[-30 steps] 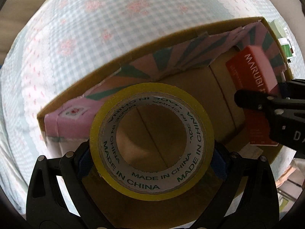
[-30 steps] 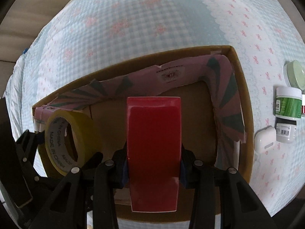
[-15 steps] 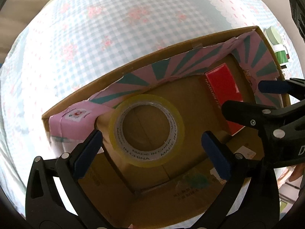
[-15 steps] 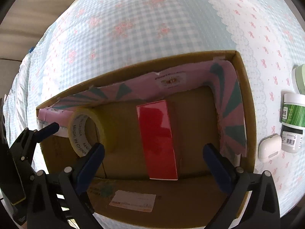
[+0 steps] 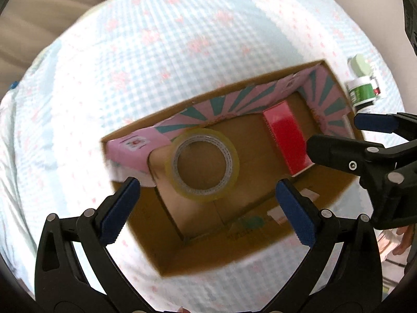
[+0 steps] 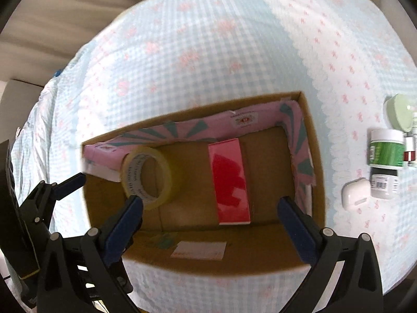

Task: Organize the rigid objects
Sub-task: 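Open both tools to drop the tape roll and red block into the box, then move both tools back toward the jars and bottle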

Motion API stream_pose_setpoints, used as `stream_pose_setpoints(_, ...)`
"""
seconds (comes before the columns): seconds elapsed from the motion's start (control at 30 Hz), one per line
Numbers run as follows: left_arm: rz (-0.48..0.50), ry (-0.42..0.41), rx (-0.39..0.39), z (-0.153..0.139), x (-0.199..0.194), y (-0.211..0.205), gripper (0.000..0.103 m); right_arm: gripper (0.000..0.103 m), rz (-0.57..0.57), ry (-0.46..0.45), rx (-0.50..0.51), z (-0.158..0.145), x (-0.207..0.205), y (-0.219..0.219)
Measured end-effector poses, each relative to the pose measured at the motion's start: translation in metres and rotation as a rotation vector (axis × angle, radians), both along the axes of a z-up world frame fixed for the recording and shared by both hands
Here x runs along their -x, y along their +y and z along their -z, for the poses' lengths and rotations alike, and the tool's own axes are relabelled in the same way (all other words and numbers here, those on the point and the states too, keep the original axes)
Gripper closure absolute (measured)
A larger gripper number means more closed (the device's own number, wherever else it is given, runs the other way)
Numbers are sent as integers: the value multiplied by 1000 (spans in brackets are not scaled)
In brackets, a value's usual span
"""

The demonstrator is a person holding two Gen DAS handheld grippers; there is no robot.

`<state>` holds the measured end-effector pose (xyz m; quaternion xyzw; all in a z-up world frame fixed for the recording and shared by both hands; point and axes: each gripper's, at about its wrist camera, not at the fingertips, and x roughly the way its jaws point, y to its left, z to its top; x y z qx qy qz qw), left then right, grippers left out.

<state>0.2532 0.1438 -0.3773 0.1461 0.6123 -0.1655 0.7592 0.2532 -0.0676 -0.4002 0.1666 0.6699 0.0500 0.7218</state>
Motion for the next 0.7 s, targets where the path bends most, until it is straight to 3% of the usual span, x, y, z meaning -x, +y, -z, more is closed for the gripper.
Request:
stream_pose_setpoints(0.17, -57, -66, 31, -53, 21, 14, 0, 0, -24, -70, 16, -53, 17, 7)
stream_pose_setpoints(0.47, -170, -225, 108, -153, 65, 32, 0, 0, -48, -273, 110, -174, 64, 9)
stream_pose_setpoints(0.7, -195, -312, 182, -210, 95, 9, 0, 0, -24, -348, 164, -231, 99, -20)
